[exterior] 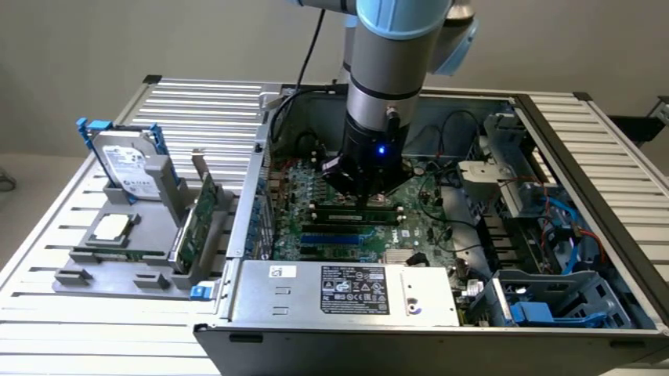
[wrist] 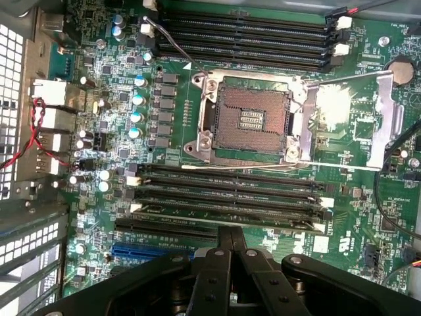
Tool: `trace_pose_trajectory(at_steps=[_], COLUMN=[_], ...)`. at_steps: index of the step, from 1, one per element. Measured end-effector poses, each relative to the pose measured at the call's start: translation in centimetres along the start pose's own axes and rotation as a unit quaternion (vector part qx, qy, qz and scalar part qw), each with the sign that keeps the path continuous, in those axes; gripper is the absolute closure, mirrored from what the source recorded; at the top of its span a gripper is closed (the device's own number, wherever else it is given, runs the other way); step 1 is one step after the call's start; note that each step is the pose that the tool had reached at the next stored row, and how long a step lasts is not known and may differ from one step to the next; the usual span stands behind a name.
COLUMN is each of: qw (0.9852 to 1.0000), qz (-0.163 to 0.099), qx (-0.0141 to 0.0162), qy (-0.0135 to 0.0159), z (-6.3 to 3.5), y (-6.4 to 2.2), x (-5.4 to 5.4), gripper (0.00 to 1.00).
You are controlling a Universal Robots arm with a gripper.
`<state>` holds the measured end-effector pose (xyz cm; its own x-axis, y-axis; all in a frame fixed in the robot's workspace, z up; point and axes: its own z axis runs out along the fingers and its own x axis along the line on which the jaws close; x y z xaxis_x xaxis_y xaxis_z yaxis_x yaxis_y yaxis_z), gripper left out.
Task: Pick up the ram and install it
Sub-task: 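Press down the ram until it locks into place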
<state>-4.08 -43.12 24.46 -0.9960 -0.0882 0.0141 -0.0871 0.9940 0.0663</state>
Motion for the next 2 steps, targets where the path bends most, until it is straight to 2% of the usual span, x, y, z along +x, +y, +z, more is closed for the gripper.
trace_pose_trajectory(at_steps=[2], qw=[1.0], qz=[0.0], qx=[0.0], qy=[0.0], z=[0.0], y=[0.0], x=[0.0], gripper=[0.89])
